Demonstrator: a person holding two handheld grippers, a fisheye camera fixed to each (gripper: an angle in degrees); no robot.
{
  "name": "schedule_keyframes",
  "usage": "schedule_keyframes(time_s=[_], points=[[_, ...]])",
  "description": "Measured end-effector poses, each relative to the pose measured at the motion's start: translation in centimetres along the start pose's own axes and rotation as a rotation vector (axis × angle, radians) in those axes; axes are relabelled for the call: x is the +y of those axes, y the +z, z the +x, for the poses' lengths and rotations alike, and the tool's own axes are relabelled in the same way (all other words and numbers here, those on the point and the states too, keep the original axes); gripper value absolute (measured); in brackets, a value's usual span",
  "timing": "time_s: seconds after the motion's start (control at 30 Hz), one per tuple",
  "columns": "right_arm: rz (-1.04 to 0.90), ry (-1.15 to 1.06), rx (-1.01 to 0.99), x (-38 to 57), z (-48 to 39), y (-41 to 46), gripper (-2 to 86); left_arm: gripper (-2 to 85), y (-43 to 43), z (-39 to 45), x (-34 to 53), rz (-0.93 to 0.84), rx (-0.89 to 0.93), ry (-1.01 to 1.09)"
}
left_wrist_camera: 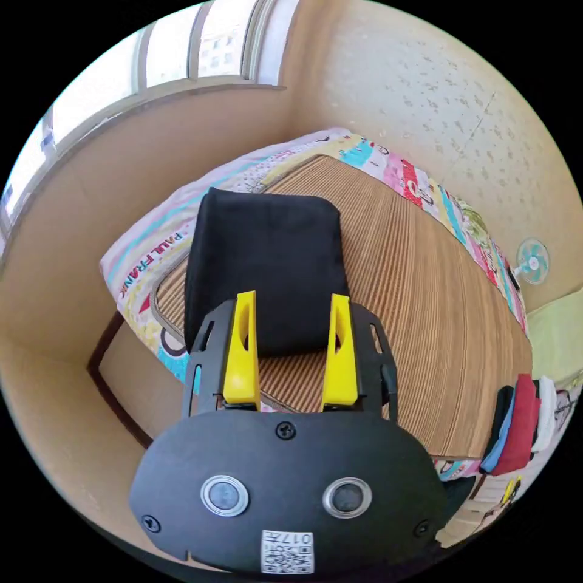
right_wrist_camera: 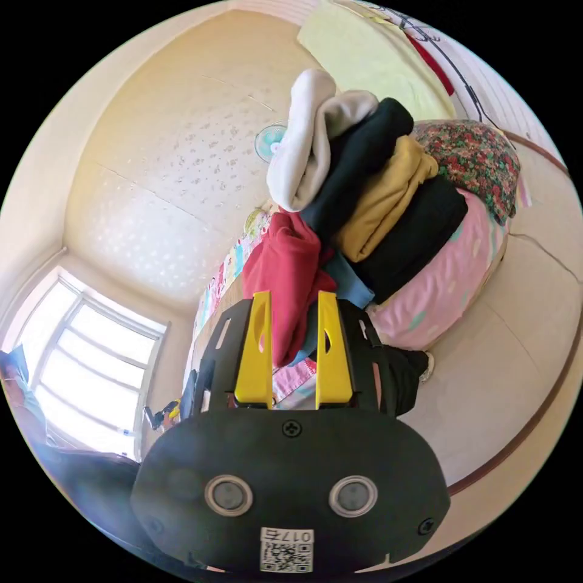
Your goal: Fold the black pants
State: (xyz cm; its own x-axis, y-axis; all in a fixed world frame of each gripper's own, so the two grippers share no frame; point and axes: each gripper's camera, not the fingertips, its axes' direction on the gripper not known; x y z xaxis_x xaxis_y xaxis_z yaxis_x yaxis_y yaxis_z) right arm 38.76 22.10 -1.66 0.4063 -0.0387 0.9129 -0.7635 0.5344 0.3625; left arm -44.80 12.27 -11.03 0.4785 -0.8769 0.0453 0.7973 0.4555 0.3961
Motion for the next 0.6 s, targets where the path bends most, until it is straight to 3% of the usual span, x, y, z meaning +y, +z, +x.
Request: schedule_keyframes(time_s=[0.03,0.2,0.37,0.5,0.6], points=[[-0.005,-0.012,-0.013,0.5,-0.8,0.4,11.5,13.7,2.9,0.1,-0.3,-0.085,0.043,-0.024],[-0.010,-0.025,-0.060,2.7,-2.7,1.5,10.5,4.7,2.6,4.9,2.2,0.006,0.070,0.008],[0.019,-0.110,-0.055,4.1,-6.6,3.3,7.4,1.4,0.9,10.2,7.2,-0.080,0.449,0.234],[0.003,-0.243,-0.075,5.8,-10.9,6.1,4.3,0.2,-4.3,16.6,17.1,-0.110,0.646,0.643],[-0.035,-0.368,-0.137,7.7,-14.1,8.7,2.2,0.4,-7.1,16.2,21.4,-0.173,0.872,0.671]])
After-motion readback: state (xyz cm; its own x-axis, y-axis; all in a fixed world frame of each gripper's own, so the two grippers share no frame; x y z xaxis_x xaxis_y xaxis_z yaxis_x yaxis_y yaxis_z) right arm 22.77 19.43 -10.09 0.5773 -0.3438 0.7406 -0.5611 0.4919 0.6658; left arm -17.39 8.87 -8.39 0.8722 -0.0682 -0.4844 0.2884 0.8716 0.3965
